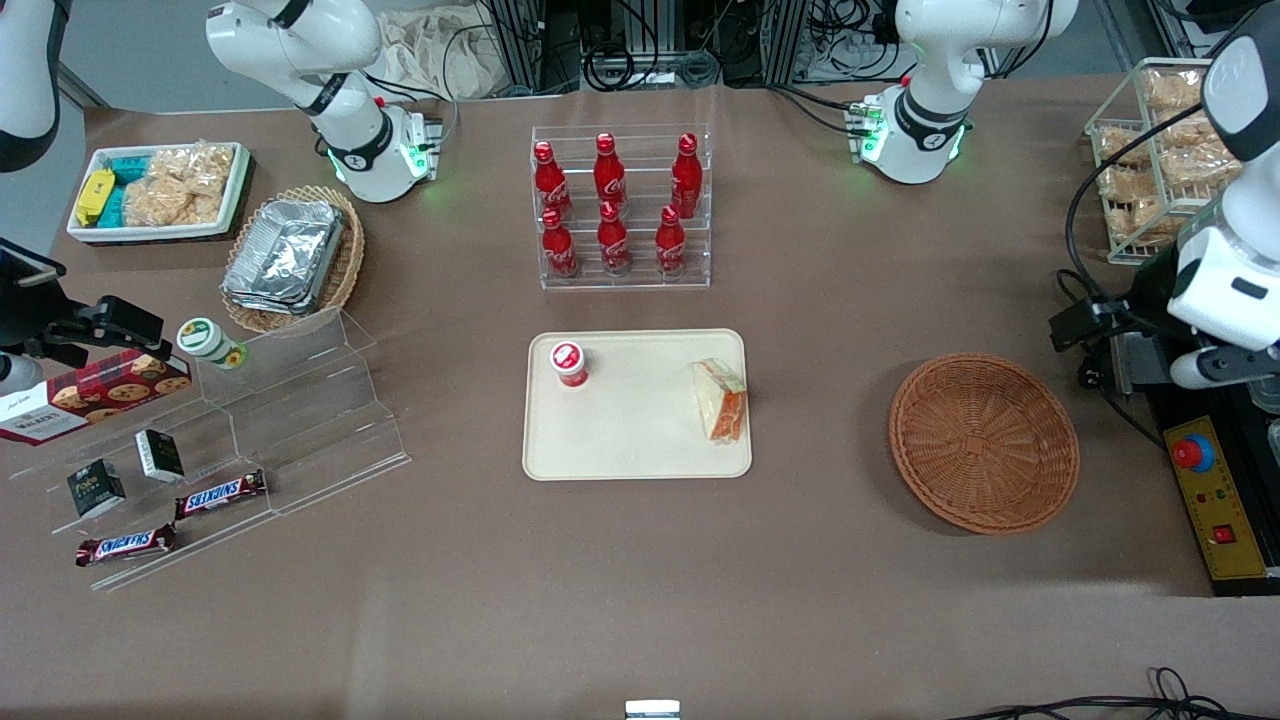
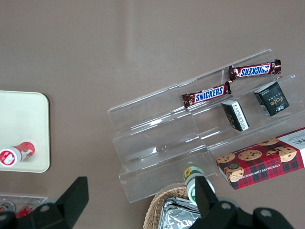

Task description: Place sandwich from basket to tray

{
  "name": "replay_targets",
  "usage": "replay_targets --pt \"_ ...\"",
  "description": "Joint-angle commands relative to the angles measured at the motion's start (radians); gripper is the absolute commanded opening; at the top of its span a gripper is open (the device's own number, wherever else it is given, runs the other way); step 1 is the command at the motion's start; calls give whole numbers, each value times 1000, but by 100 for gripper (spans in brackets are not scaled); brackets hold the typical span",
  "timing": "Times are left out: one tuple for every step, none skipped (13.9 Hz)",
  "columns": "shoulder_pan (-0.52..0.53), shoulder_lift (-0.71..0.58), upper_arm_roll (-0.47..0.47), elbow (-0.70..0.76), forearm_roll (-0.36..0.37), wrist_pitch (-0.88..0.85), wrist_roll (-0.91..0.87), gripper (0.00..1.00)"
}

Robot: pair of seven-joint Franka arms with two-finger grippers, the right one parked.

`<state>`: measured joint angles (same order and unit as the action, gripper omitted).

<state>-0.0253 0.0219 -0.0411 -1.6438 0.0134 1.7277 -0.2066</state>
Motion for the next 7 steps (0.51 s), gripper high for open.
replay_targets --pt "-21 -105 23 -102 -15 3 32 100" --pt "-21 -123 24 -114 -16 1 32 100" --pt "-19 -128 24 -113 -21 -3 27 100" --pt "-19 -126 24 -107 -23 -16 26 100" --pt "-21 -119 24 -91 -15 -32 33 100" --pt "-22 -109 23 -79 -12 -42 32 100" --pt "-22 -105 24 -71 -18 -43 23 100"
